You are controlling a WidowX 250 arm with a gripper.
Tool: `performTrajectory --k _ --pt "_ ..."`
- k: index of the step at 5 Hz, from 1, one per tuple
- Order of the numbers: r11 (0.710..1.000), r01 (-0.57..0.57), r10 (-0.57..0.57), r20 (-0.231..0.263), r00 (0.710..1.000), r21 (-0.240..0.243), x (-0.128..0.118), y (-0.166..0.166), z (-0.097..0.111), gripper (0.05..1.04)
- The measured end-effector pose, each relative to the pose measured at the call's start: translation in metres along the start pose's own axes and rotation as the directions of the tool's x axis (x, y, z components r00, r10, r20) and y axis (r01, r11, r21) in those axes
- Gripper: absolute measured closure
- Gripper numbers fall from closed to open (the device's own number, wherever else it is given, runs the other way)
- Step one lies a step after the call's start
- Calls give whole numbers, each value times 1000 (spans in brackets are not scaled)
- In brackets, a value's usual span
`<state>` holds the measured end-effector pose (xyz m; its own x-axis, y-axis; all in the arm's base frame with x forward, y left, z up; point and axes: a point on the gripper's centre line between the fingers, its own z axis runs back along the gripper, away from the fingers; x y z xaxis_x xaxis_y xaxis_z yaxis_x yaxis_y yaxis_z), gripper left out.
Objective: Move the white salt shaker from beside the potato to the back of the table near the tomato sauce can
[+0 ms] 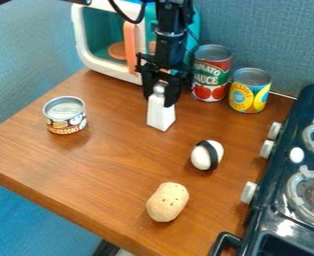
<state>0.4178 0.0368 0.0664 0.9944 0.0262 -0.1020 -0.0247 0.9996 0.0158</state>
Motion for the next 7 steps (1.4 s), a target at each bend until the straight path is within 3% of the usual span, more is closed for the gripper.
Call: performTrajectory --k 1,2,3,4,5,6,7 --pt "999 -20 21 9 1000 -47 -3 -6 -5 125" --pt "995 -52 55 33 998 -79 -6 -7 -4 77" --pt "993 -76 80 46 996 -91 -11 -2 0 81" --pt "994 -83 90 102 991 -73 -22 2 17 83" --pt "996 -82 84 182 980 -16 -46 9 34 82" --pt "998 -57 56 211 976 0 -70 9 40 83" --pt "998 -16 27 196 980 -52 -83 -5 30 82"
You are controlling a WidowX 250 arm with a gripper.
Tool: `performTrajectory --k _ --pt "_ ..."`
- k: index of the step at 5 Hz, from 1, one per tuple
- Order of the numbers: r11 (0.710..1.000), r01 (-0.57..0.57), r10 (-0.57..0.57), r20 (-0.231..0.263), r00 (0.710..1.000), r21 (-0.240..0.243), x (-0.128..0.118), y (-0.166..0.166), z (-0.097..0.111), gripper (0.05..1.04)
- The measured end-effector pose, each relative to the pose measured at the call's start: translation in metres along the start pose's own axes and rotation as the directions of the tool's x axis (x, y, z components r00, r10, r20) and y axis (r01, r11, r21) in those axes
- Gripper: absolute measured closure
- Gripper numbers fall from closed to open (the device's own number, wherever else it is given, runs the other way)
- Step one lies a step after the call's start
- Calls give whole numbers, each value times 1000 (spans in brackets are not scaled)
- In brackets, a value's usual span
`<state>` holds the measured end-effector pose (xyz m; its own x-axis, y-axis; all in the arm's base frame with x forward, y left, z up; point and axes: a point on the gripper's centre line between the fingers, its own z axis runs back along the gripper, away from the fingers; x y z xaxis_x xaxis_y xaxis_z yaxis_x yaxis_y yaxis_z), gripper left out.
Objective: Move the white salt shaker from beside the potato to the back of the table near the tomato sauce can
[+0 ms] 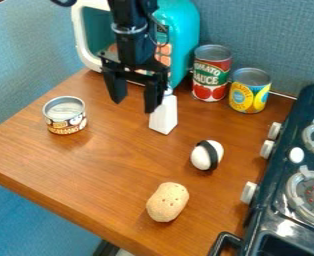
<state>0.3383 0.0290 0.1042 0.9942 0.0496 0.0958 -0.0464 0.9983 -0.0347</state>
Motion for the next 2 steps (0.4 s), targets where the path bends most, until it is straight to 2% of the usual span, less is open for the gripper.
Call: performTrajectory --k 1,2 --pt "996 87 -87 -26 996 -3 -5 -39 -2 83" --pt "980 195 -194 -33 980 25 -10 -76 -3 83"
